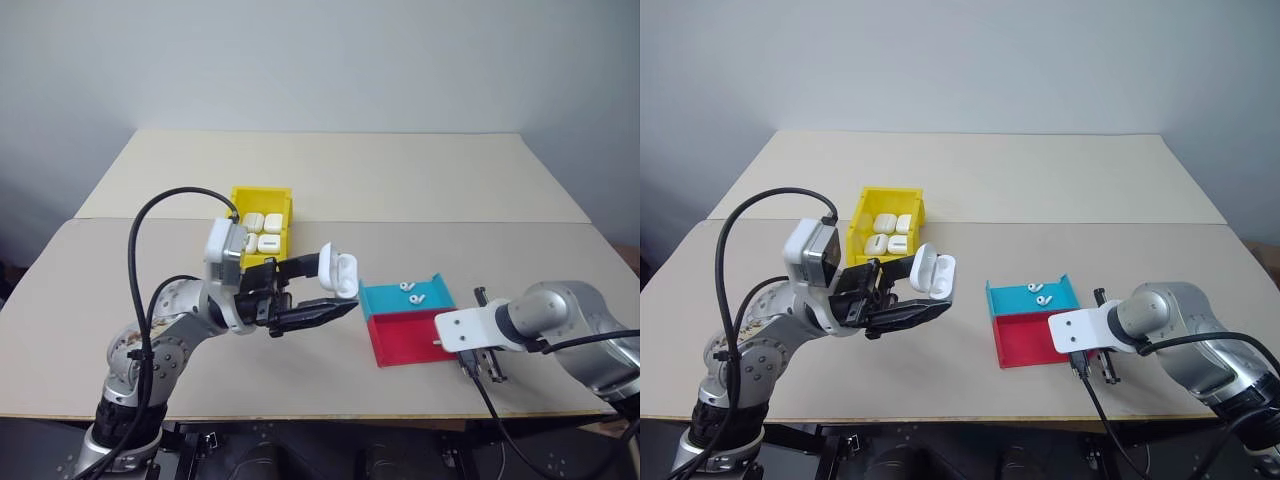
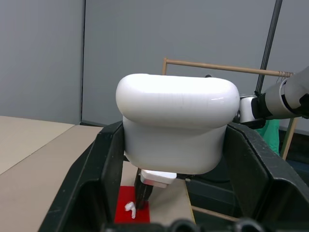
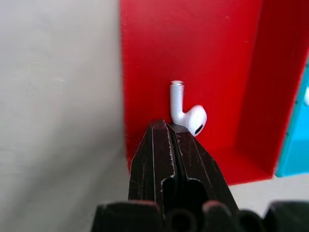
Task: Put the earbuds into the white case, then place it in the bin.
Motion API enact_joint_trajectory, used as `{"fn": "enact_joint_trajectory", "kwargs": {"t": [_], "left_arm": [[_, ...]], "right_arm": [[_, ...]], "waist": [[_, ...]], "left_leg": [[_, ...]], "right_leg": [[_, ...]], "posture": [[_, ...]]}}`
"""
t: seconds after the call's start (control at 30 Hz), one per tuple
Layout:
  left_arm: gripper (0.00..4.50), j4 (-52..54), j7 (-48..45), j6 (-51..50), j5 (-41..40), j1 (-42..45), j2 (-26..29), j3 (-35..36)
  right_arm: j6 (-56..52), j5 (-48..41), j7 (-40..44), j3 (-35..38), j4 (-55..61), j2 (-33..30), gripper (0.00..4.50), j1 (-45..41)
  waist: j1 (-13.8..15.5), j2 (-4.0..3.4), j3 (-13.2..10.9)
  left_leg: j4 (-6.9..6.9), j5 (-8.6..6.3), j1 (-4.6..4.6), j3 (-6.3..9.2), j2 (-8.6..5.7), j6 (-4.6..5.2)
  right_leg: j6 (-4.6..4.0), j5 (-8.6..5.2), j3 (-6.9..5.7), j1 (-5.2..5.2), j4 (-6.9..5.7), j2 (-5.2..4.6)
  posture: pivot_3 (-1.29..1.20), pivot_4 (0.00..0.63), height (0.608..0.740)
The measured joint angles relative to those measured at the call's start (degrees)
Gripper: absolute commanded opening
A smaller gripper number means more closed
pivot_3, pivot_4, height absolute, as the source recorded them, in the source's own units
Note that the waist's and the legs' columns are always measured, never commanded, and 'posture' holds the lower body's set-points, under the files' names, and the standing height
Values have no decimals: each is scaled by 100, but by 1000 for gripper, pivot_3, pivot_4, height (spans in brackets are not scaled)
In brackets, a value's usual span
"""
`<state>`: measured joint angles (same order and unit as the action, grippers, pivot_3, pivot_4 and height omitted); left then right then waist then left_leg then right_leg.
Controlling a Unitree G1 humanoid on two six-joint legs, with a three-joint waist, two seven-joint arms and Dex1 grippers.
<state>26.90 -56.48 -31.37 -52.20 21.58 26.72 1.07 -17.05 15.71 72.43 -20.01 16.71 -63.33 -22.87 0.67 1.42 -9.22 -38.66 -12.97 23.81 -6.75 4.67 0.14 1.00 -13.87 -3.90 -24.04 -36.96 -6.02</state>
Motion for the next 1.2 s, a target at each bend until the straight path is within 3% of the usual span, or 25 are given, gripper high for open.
{"fn": "enact_joint_trajectory", "kwargs": {"t": [0.73,1.2], "left_arm": [[2777,143,168,-1,-123,-25,57,2],[2777,156,183,11,-152,-27,130,8]], "right_arm": [[614,1064,-300,-180,-493,615,36,-467],[298,535,-37,-130,-314,989,36,-502]], "waist": [[-2,0,0],[-1,0,0]], "left_leg": [[0,1,0,-2,0,-2],[0,1,0,0,0,-1]], "right_leg": [[0,0,0,0,1,0],[-1,0,-2,2,0,1]], "posture": [[0,150,740],[0,150,740]]}}
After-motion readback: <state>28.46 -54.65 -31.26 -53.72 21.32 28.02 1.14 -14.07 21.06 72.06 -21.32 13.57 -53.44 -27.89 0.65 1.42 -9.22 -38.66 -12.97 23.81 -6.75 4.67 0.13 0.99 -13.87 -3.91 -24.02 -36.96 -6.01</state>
